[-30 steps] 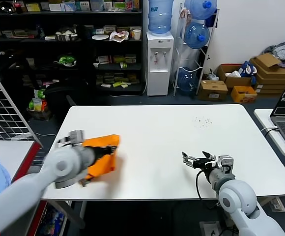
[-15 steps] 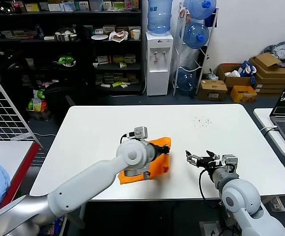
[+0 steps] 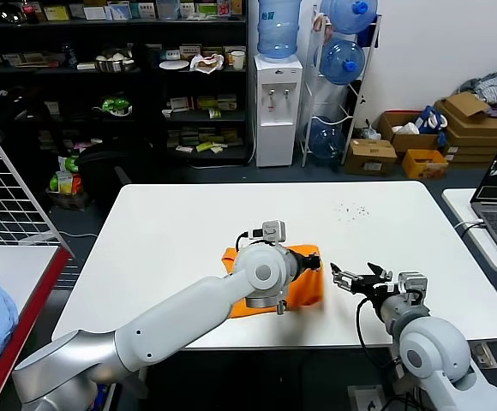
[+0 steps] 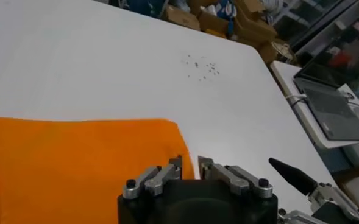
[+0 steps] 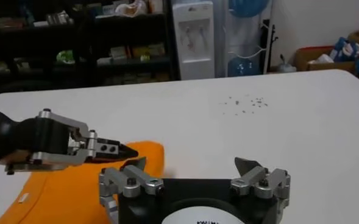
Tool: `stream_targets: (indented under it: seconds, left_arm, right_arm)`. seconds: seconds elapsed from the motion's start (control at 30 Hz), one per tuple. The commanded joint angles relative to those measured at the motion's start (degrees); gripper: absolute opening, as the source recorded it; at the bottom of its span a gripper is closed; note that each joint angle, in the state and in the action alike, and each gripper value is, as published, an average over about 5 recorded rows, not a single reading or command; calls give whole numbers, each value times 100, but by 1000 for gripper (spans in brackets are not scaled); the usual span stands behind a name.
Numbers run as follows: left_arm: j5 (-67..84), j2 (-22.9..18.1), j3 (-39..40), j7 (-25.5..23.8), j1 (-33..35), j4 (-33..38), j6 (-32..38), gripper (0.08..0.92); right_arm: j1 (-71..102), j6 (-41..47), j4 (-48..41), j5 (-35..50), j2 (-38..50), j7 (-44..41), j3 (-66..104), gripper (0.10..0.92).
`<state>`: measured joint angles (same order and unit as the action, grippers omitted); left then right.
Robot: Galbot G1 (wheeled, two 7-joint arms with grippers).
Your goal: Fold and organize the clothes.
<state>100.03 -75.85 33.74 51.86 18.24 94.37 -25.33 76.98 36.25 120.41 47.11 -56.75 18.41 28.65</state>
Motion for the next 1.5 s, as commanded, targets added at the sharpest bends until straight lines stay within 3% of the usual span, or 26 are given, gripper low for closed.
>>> stream_targets:
  seconds: [0.03,0.13,0.23,0.3,0.4,0.47,0.53,0.7,0.87,1.03,1.33,1.5]
  left_arm:
    - [-92,-193,-133,66,-64,20,17,323]
    - [-176,80,-491,-2,118,308,18,409]
    - [-938,734,-1012,-503,614,870,29,496]
    - [-2175,1343,-1346,-1355,1189,1284,219,557]
    - [-4537,2215,-2273,-3077,2602,1694,990,643]
    - [-5630,2540,-3376,-4023,3850,1839,1644,704]
    - [-6212,2610,-4462,-4675,4970,1943,2230,756]
    - [-7395,2137,-6150,-5557,6966,2075,3737,888]
    - [-8027,1266,-6808,-6027,7876,2234,4784,920]
    - [-8243,665,-6965,-6179,8632,2542,5274,921]
    - [-9394,271,-6707,-5991,9790,2552,6656,921]
    - [-9410,164,-6484,-5774,9974,2647,6550,921]
  right_arm:
    - [353,-374,279,0,200,-262,391,921]
    - [361,-953,216,-286,249,-636,472,921]
    - [466,-1578,63,-859,319,-1061,636,921]
    - [643,-1948,-61,-1206,340,-1364,816,921]
    - [1054,-2507,-204,-1366,282,-1738,1144,921]
    - [1326,-2907,-292,-1401,187,-1917,1352,921]
    - [1530,-3247,-367,-1456,76,-2045,1528,921]
    - [1889,-3904,-447,-1645,-192,-2346,1785,921]
    - [2293,-4622,-460,-1855,-523,-2636,1819,921]
    - [2852,-5314,-424,-2023,-948,-2835,1854,921]
    - [3418,-6002,-445,-2538,-1565,-3046,1654,921]
    - [3466,-6117,-468,-2617,-1714,-3141,1716,921]
